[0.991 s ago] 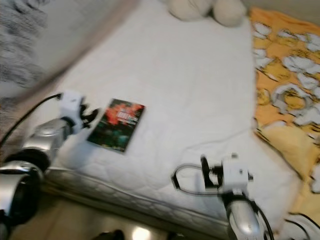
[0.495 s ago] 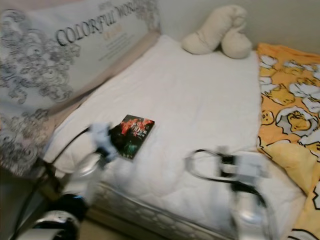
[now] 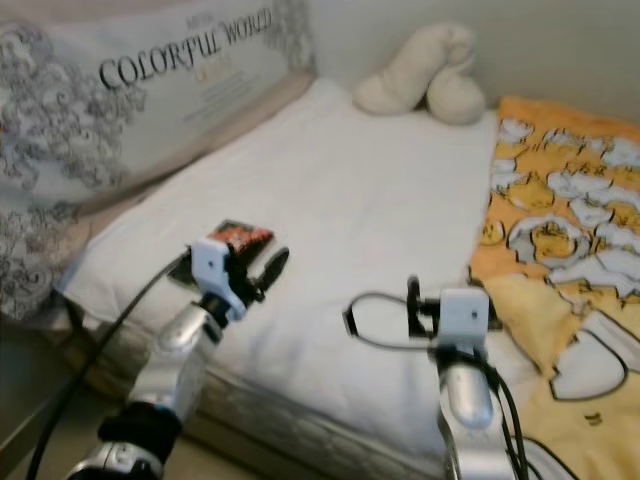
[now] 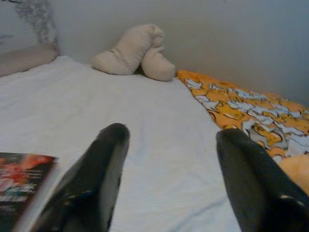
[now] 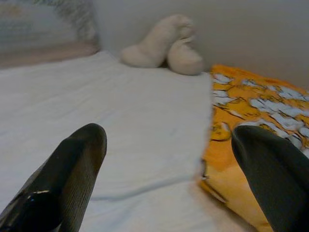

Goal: Clean up the room

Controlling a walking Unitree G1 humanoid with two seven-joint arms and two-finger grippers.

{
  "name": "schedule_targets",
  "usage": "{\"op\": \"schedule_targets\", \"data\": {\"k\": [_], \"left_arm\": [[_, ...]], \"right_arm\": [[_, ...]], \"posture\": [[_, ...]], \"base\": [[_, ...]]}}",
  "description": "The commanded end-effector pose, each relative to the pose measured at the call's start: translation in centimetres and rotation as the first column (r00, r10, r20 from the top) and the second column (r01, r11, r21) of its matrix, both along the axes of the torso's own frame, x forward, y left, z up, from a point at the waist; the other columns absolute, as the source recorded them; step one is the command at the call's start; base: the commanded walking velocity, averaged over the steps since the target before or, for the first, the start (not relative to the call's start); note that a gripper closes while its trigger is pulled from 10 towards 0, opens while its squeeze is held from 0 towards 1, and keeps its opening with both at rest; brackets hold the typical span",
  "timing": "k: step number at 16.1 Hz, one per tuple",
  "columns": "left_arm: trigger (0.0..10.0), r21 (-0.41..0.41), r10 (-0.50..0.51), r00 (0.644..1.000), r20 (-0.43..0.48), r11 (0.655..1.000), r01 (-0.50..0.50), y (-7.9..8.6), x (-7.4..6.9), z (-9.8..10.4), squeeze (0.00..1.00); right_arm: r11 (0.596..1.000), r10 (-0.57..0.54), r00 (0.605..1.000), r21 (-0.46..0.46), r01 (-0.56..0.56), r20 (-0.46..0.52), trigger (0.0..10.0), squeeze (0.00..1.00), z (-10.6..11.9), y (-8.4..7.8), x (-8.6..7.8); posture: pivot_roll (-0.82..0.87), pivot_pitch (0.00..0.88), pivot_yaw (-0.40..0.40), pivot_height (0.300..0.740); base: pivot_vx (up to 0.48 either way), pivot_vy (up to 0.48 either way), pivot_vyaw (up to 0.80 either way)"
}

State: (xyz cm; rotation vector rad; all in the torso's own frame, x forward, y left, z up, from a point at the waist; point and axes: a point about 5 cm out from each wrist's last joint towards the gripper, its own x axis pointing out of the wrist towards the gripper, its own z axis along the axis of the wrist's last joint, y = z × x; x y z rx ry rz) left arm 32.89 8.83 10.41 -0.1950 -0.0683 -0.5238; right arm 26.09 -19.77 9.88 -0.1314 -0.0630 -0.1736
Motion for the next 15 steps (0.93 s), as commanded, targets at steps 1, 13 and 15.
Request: {"op": "schedule_targets", "data": {"k": [1,13,15], "left_arm": [[10.0,-0.004,-0.035,0.999,0.016,0.999,0.035,-1.3,0.3,0.9,1.00],[10.0,-0.015,-0.069,0.997,-0.044,0.998,0.069,-1.0,0.1,0.0,1.00],[10.0,0.059,-0.098,0.995,-0.001,0.993,0.098,-1.3,0.0,0.2,1.00]], "right_arm": [[0.994,-0.110,0.994,0.022,0.110,0.009,10.0,1.00,-0.2,-2.2,-0.7],[0.980,-0.191,0.980,0.063,0.188,0.053,10.0,1.00,-0.6,-2.7,-1.4],[0.985,-0.167,0.986,0.036,0.166,0.026,10.0,1.00,-0.9,-2.4,-1.2]], "posture": [[0.01,0.000,0.043,0.740],[-0.04,0.000,0.095,0.740],[-0.05,0.000,0.100,0.740]], "base": [[0.000,-0.412,0.00],[0.258,-0.401,0.00],[0.000,0.000,-0.53]]}}
